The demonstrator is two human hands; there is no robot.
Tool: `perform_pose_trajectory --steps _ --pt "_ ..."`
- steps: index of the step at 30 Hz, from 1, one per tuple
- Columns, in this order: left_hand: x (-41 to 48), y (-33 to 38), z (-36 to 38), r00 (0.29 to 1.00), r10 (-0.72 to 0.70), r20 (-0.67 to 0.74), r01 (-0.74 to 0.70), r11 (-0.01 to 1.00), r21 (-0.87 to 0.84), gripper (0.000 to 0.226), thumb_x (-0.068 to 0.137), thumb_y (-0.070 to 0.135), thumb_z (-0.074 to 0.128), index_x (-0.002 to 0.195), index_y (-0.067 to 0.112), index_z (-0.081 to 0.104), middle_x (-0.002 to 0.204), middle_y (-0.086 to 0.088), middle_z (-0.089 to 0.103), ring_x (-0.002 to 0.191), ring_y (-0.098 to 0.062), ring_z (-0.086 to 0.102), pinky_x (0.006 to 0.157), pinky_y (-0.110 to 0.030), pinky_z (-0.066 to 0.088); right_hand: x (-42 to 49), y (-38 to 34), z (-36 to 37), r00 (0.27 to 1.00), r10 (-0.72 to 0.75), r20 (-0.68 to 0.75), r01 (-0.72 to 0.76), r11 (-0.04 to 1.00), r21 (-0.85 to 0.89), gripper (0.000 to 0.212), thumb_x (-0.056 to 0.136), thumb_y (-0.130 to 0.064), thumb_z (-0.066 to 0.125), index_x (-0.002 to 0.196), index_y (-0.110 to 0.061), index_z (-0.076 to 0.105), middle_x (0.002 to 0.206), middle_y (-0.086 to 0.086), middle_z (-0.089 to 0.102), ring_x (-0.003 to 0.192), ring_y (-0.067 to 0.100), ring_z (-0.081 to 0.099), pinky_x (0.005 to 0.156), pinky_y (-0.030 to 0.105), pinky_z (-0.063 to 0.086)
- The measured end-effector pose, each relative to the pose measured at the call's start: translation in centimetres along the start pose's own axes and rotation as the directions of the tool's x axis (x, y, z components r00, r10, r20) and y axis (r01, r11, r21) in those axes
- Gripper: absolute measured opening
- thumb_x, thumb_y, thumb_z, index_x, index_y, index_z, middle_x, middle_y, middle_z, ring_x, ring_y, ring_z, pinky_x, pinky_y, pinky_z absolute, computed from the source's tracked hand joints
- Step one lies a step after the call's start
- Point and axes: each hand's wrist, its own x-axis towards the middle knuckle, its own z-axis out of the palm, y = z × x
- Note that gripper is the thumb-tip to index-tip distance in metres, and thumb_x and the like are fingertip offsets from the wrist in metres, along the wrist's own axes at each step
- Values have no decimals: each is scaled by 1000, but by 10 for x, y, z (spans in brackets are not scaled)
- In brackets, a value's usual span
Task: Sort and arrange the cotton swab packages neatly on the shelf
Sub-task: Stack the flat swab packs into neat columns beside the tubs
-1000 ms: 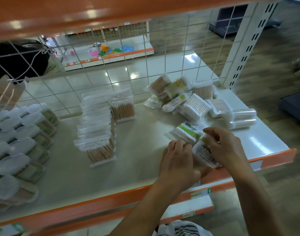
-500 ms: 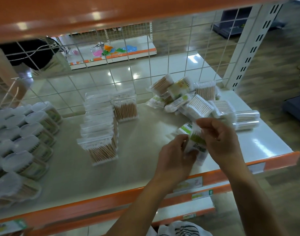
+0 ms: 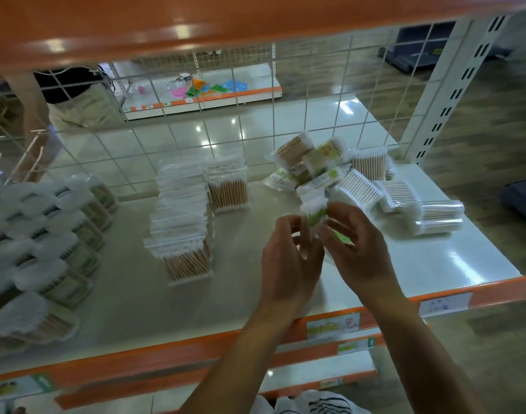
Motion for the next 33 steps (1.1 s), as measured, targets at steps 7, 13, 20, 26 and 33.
perform_pose_trajectory --steps 7,13,20,26,33 --pt "-5 -8 8 972 227 -61 -215 964 159 35 73 20 69 105 16 57 105 3 57 90 -14 58 75 -32 54 5 -5 9 999 51 -2 -51 997 49 40 84 -19 67 118 -28 48 109 -6 62 101 12 61 87 32 52" --pt "-4 -14 6 973 223 -56 -203 949 239 37 74 26 74 106 16 60 122 -3 53 110 -18 52 85 -18 40 9 -2 8 1000 23 -15 -23 999 40 32 88 -6 58 111 -28 56 107 -9 63 98 8 61 84 32 53" --pt "-4 -16 -3 987 117 -111 -98 982 162 70 72 34 80 128 15 43 122 2 48 100 -7 52 76 -4 37 10 -5 16 998 -58 35 56 997 53 40 83 6 54 98 -31 61 97 -17 63 89 -1 59 68 14 49" --pt "1 -29 -7 949 160 -271 -94 966 242 67 75 40 68 131 18 39 120 -6 57 107 -22 56 84 -35 51 19 -4 27 970 -231 80 242 951 -192 31 80 -1 63 104 -21 66 100 -8 64 93 6 58 75 28 54" --pt "6 -40 -15 931 141 -337 -39 955 294 59 78 20 73 130 7 47 118 -8 57 109 -22 55 91 -24 44 38 -6 45 938 -324 123 346 903 -255 26 80 -3 69 101 -18 71 98 -9 59 92 2 54 79 30 54"
